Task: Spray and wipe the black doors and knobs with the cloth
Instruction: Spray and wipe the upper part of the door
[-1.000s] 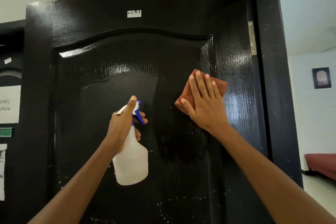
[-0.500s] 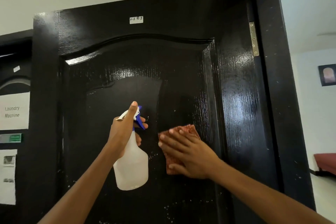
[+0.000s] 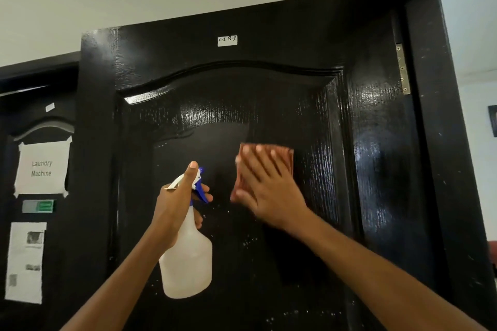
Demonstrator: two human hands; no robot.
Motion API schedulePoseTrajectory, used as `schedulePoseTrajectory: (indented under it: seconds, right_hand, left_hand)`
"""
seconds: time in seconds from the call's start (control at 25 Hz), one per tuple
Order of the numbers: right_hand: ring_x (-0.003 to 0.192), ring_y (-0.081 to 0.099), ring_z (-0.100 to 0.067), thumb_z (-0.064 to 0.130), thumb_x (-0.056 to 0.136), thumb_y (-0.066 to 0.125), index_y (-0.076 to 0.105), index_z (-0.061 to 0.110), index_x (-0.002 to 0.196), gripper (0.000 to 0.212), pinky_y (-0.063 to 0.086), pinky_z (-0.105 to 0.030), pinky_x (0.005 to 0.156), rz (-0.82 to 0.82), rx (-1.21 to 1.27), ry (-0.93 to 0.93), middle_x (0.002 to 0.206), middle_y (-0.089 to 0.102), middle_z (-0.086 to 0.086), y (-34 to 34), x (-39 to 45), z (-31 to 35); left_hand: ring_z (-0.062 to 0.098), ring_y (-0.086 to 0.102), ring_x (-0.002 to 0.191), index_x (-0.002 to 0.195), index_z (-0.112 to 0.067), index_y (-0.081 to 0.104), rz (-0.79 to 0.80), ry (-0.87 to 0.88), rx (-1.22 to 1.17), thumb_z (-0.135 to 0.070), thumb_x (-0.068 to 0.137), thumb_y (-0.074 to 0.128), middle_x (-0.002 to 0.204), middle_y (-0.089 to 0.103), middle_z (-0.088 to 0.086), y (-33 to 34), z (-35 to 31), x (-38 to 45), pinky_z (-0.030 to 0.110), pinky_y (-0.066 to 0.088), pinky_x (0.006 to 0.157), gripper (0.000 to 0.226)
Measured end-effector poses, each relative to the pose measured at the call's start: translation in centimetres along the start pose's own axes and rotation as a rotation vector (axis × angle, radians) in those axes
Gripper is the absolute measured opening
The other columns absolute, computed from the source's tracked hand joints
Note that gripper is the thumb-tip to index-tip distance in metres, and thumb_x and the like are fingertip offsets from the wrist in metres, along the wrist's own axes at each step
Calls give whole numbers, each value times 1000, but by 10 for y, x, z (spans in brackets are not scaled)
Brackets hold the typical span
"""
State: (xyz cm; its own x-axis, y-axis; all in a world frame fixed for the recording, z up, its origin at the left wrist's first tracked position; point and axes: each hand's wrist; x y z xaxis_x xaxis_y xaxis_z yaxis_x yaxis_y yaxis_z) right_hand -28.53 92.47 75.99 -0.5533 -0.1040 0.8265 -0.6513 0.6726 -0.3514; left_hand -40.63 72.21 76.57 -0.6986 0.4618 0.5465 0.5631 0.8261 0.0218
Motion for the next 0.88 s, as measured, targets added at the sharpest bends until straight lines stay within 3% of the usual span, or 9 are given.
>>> schedulePoseTrajectory:
  seconds: [0.12,0.2,0.28,0.36,0.52,0.6,0.76,0.88]
  right_hand:
    - [158,-18,-23,65,107,23,5,24,166,74,-18,-47,125,236,-98,-527,173,-5,-3,21,-71,30]
    - [158,-18,-20,64,106,27,3,28,166,74,-18,-44,125,286,-124,-637,173,-6,1,18,-62,19]
    - [160,-10,-23,67,104,29,7,30,166,76,-8,-45,128,163,-137,-476,174,-2,1,5,-14,0]
    - [160,-1,-27,69,102,29,11,29,166,78,-2,-47,129,32,-150,-188,174,2,-1,-18,47,-25]
    - [160,1,-35,67,103,21,8,23,167,79,-3,-50,128,-149,-52,394,174,1,-9,-55,134,-61]
    - [159,-2,-38,66,103,21,6,20,167,80,-7,-52,127,-168,-10,468,173,-2,-13,-47,139,-36]
    - [159,-9,-34,66,104,27,8,21,167,79,4,-57,127,2,-35,0,173,-4,-10,8,50,55]
    - [157,-21,-28,66,106,22,0,25,166,76,-15,-52,126,304,-90,-474,173,-13,-4,35,-39,107]
  left_hand:
    - [21,58,46,93,-4,72,23,22,20,-67,88,45,82,76,13,-15,-8,3,28,49,44,69]
    - [24,57,46,91,-3,72,46,43,17,-68,89,46,81,76,13,-23,-15,5,29,49,45,70]
    - [27,55,45,89,-3,72,57,62,12,-67,91,46,79,76,13,-28,-22,9,29,49,45,69]
    - [28,56,45,90,-4,72,61,69,16,-68,91,46,79,76,11,-32,-25,14,29,49,44,69]
    - [25,59,47,93,-5,71,62,74,27,-67,91,45,80,76,10,-46,-24,21,29,51,46,68]
    - [22,59,45,95,-4,70,56,77,23,-66,92,44,84,76,13,-57,-19,23,29,51,45,67]
    - [21,58,44,96,-5,70,48,63,32,-66,92,45,84,76,13,-74,-4,25,29,50,44,67]
    - [22,58,45,95,-4,70,61,41,29,-66,93,45,85,76,14,-79,7,25,28,49,45,67]
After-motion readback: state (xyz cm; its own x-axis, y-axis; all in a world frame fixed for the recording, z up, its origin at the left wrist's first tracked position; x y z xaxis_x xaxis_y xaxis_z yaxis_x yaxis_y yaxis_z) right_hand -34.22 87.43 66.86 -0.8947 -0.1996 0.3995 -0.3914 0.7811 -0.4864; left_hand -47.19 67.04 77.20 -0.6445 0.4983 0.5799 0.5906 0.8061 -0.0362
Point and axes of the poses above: each hand's wrist, its own x-axis towards the middle knuckle, its own y-axis out of the palm, z = x × y
